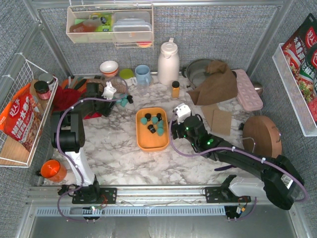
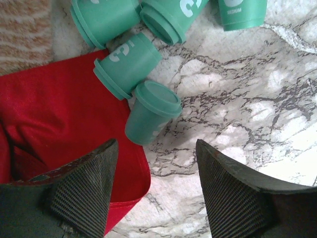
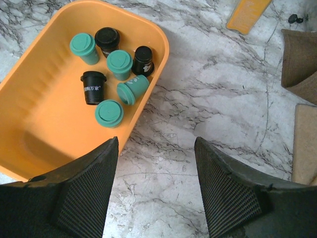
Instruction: Mix the coffee capsules in the storage basket
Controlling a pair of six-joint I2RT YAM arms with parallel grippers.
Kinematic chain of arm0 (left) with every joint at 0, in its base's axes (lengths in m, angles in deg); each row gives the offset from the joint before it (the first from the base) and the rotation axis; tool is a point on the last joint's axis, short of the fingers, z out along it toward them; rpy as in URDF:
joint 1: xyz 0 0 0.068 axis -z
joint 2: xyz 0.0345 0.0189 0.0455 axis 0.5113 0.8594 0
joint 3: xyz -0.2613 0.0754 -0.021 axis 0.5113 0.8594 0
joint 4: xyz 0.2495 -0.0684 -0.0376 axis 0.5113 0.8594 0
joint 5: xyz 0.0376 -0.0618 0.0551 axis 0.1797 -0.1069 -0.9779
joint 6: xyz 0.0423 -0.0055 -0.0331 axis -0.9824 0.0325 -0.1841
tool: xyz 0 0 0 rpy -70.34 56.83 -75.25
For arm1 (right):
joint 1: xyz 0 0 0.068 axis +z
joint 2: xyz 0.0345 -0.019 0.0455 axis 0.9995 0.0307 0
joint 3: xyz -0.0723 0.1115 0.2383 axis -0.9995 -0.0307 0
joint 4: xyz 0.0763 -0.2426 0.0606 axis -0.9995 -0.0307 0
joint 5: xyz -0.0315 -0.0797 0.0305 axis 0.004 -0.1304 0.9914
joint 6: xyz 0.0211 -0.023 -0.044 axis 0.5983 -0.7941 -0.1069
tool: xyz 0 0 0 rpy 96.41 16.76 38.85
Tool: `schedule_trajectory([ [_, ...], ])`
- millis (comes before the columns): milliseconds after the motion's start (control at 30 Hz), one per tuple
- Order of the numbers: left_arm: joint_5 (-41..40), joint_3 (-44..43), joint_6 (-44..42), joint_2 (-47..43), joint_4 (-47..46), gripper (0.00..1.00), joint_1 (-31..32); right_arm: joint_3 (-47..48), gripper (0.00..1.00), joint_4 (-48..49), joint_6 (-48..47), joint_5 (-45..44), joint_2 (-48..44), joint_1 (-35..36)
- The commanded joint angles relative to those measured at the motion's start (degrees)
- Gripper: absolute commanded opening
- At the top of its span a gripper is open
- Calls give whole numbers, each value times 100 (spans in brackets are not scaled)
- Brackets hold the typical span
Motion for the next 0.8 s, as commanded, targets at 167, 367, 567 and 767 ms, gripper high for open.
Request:
schedule_trajectory([
  [167, 490, -168, -435, 164, -220, 73, -8, 107, 67, 24, 24, 89, 106, -10],
  [367, 654, -592, -567, 579, 350, 70, -14, 131, 67, 2, 16, 124, 174, -12],
  [567, 747, -691, -669, 690, 593, 61, -12, 168, 67, -38, 7, 133, 243, -20],
  [767, 741, -676, -736, 664, 794, 52, -7, 194, 67, -63, 15, 142, 283, -29],
])
